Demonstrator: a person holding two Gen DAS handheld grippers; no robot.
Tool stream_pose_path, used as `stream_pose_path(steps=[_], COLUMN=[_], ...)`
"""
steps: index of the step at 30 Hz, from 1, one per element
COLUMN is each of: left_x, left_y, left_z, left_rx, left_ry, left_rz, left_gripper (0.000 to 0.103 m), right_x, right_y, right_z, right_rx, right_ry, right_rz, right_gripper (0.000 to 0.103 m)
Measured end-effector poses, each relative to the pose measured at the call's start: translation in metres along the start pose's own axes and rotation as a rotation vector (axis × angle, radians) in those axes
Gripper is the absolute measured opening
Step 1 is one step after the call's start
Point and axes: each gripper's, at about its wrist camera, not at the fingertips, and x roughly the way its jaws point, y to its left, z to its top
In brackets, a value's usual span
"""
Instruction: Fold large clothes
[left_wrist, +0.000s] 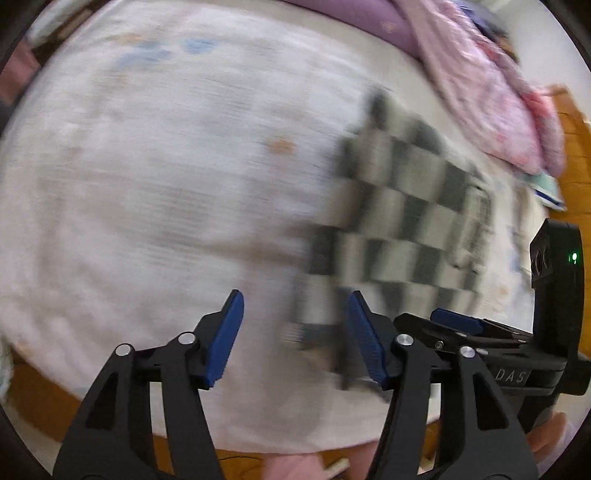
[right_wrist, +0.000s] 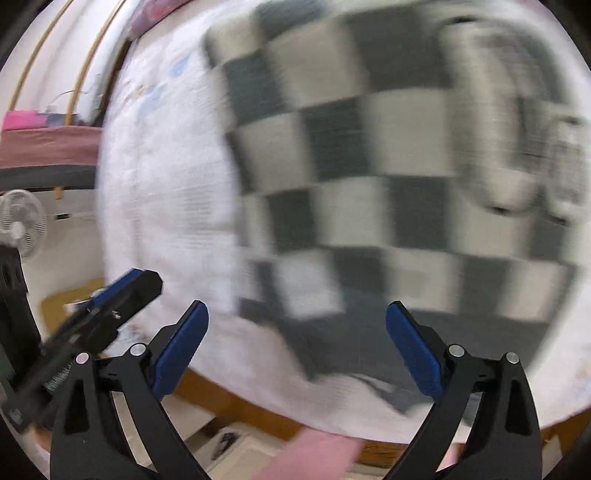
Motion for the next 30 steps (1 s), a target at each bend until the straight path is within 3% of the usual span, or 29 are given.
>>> stream_pose_path(steps=[3, 5, 6, 7, 9, 10, 13, 17, 20, 22, 25, 28, 29, 30], left_x=[0.031, 0.063, 0.072, 0.082, 0.096, 0.103, 0.098, 0.058, 0.047, 0.048, 0.062, 0.091, 0.101, 0.107], left_y=[-0.018, -0.028, -0.029, -0.03, -0.031, -0.033, -0.033, -0.038, -0.016, -0.007, -0.01, -0.018, -0.022, -0.03], left_z=[-0.012, -0.02, -0.021, -0.021, -0.021, -0.02, -0.018, -0.021, -0.021, -0.018, -0.009, -0.001, 0.002, 0.005], left_rx=[-0.007, -0.026, -0.038, -0.052, -0.083, -0.089, -0.112, -0.055, -0.176, -0.206, -0.121, -0.04, -0.01, 0.043], left_ry=[0.087, 0.165, 0.173, 0.172, 0.182, 0.188, 0.182, 0.123, 0.143, 0.135, 0.143, 0.169, 0.188, 0.215], left_rz=[-0.115, -0.079, -0.053, -0.039, -0.061, -0.047, -0.06, -0.03, -0.101, -0.053, 0.08, 0.17, 0.209, 0.272], left_gripper=[0.066, 0.066, 0.061, 0.048, 0.035, 0.019, 0.014, 0.011, 0.012, 0.012, 0.012, 0.014, 0.016, 0.021], right_x=[-0.028, -0.039, -0.039, -0.043, -0.05, -0.052, -0.058, -0.074, -0.082, -0.087, -0.089, -0.095, -0.086, -0.081], right_y=[-0.043, -0.067, -0.072, -0.083, -0.106, -0.117, -0.137, -0.154, -0.143, -0.141, -0.121, -0.1, -0.092, -0.09], right_z=[-0.017, -0.029, -0.035, -0.038, -0.047, -0.051, -0.057, -0.062, -0.056, -0.049, -0.041, -0.033, -0.03, -0.025], right_rx=[0.084, 0.157, 0.178, 0.203, 0.248, 0.276, 0.332, 0.34, 0.308, 0.279, 0.229, 0.079, 0.042, 0.013], right_ry=[-0.032, -0.044, -0.049, -0.054, -0.063, -0.064, -0.071, -0.087, -0.131, -0.158, -0.213, -0.299, -0.293, -0.284], right_rz=[-0.06, -0.076, -0.083, -0.092, -0.095, -0.091, -0.076, -0.048, -0.04, -0.031, -0.054, -0.132, -0.173, -0.21], right_gripper=[0.093, 0.093, 0.093, 0.093, 0.093, 0.093, 0.093, 0.093, 0.093, 0.093, 0.093, 0.074, 0.057, 0.032])
